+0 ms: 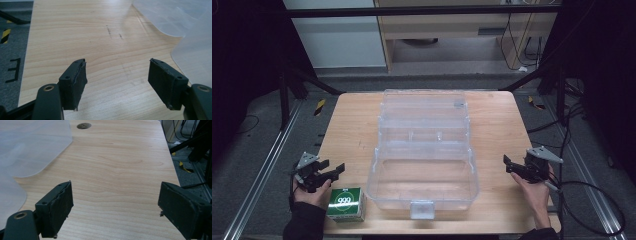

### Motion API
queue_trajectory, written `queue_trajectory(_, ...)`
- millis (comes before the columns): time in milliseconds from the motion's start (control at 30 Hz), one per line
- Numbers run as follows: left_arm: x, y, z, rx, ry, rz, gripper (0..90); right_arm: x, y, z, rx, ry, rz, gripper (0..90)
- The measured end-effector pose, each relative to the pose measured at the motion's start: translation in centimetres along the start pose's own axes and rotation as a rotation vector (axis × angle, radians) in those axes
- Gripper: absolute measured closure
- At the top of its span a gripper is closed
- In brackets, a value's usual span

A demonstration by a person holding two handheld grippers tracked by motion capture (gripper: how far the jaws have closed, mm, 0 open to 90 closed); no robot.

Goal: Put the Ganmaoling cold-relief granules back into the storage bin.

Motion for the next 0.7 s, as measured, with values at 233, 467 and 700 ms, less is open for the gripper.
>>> queue_trajectory(233,1.3,-1.4,-0.5,-0.075,0.043,-0.011,28.4,-0.2,-0.9,0.6,0.001,-0.050,0.023,11.8)
queue_trajectory(467,1.9,-2.9,-0.5,-0.122,0.102,0.022,27.5,-0.3,-1.2,0.9,0.018,-0.059,0.029,11.7)
queue_trajectory(700,3.0,-4.4,-0.8,-0.170,0.180,0.055,25.5,-0.7,-1.0,1.3,0.020,-0.103,0.052,11.5)
Point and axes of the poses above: each handheld gripper's, and its own axes: y roughly forward along the jaws, x roughly out of its top, z roughly to its left, the point moved 4 cm from there along y, roughly forward along the jaws, and after that the axes turned 1 degree about x, right-handed, at the moved point
